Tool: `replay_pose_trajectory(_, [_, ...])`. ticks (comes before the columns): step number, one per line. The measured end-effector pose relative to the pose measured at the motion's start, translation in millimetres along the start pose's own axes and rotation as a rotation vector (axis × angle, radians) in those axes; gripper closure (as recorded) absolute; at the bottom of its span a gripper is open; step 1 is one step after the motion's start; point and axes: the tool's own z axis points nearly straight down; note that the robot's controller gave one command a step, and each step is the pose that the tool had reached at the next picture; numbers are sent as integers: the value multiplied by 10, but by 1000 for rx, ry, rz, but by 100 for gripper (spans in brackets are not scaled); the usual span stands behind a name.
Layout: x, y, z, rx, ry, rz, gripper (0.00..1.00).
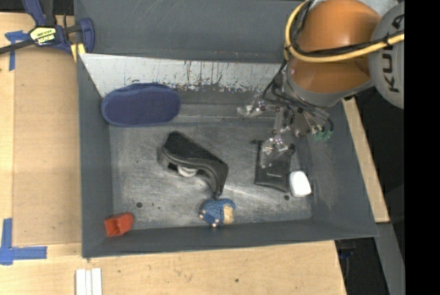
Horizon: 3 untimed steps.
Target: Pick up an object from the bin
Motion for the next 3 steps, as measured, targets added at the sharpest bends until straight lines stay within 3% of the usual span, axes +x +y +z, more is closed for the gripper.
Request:
replay_pose_trajectory(1, [276, 895, 830, -2, -10, -115, 0])
replay_pose_trajectory(2, [211, 797, 910, 0, -27, -138, 0])
replay_pose_trajectory(3, [324, 907, 378, 0, -4, -371, 0])
